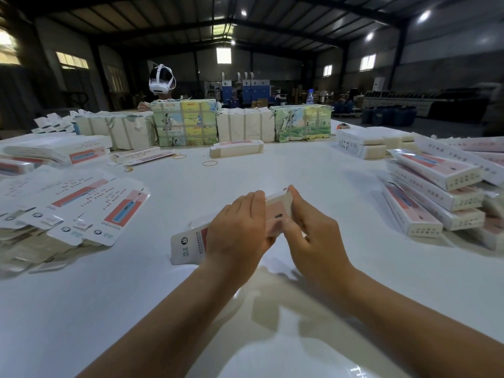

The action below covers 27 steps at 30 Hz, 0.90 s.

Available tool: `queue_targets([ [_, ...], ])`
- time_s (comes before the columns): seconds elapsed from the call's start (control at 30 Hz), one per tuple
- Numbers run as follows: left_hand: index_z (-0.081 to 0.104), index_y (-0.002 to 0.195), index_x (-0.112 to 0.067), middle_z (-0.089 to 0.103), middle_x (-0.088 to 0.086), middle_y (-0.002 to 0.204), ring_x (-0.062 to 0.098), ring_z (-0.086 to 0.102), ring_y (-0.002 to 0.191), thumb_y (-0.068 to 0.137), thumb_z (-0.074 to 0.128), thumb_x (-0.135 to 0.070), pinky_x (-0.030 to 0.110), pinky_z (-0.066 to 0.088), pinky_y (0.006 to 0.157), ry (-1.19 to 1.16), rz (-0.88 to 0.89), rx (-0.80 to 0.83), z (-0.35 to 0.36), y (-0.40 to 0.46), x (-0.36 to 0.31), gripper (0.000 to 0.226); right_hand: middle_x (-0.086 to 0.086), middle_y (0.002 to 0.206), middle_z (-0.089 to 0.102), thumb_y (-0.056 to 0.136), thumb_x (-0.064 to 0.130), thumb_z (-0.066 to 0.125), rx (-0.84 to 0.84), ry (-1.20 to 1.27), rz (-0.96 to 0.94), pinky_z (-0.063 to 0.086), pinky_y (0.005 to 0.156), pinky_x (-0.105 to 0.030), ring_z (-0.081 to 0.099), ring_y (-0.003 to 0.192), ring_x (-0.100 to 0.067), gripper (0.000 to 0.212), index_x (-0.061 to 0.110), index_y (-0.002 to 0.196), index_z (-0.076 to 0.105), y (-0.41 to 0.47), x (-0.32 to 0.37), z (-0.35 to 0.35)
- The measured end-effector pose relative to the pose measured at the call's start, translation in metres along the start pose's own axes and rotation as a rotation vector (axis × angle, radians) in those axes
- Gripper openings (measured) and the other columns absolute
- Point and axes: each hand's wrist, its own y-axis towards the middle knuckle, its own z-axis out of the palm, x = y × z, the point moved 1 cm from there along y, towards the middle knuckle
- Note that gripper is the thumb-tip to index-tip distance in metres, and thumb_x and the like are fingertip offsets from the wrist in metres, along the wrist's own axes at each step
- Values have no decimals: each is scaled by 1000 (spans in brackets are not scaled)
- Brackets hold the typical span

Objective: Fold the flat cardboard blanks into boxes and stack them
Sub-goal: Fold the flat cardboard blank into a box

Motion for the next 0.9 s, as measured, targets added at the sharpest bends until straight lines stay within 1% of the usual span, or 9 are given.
queue_targets([
  [0.07,69,95,2,71,14,82,25,68,64,85,58,-42,27,52,51,34,4,-10,0,1,-1,46,6,95,62,94,16,51,-24,-35,-8,34,71,0,55,78,4,41,4,133,53,0,0,0],
  [0.13,70,92,1,71,13,79,23,68,61,66,79,-38,25,51,50,78,3,4,1,0,-2,47,-8,102,69,94,6,51,-67,-143,-73,35,75,-2,62,82,-9,36,-1,129,54,1,1,0],
  [0.27,71,91,-1,71,10,77,21,67,59,60,82,-40,24,50,49,121,-3,-7,2,1,-5,51,-21,113,67,90,1,52,-48,-263,-111,38,82,-15,68,95,-33,39,-9,128,52,2,4,0],
  [0.37,71,91,-1,71,10,77,21,67,59,61,81,-41,25,50,49,131,3,-14,3,0,-4,50,-20,114,67,91,3,51,-27,-280,-107,40,83,-18,67,96,-32,39,-8,129,53,3,4,0],
  [0.47,70,93,-1,71,10,78,21,67,60,62,82,-41,25,50,50,117,22,-6,4,-1,-3,51,-8,87,72,95,7,52,-52,-188,-20,39,66,-6,59,67,-7,31,1,125,60,6,2,-2],
  [0.53,70,93,-2,70,8,78,20,67,61,65,80,-40,26,50,51,120,35,-4,4,-2,-5,48,-3,77,70,96,14,52,-59,-97,76,35,55,-8,52,58,-4,28,7,120,64,9,1,-4],
  [0.7,70,88,-4,68,5,73,18,65,59,70,75,-34,25,48,49,112,42,20,6,-3,-8,36,-1,71,64,96,12,51,-24,-232,-6,33,57,-8,51,53,-2,30,2,121,63,7,-1,-4],
  [0.83,70,88,-4,66,3,70,16,62,56,67,72,-28,24,45,47,97,41,50,6,-3,-12,32,-17,87,71,90,10,46,3,-400,-109,40,66,-22,66,71,-31,40,-7,124,57,6,-2,-5],
  [0.9,70,92,-3,69,6,75,19,66,59,65,79,-32,24,48,48,52,12,84,5,-3,-10,41,-13,109,68,98,11,44,58,-307,-25,38,73,-13,63,91,-26,41,1,138,45,5,-2,-1],
])
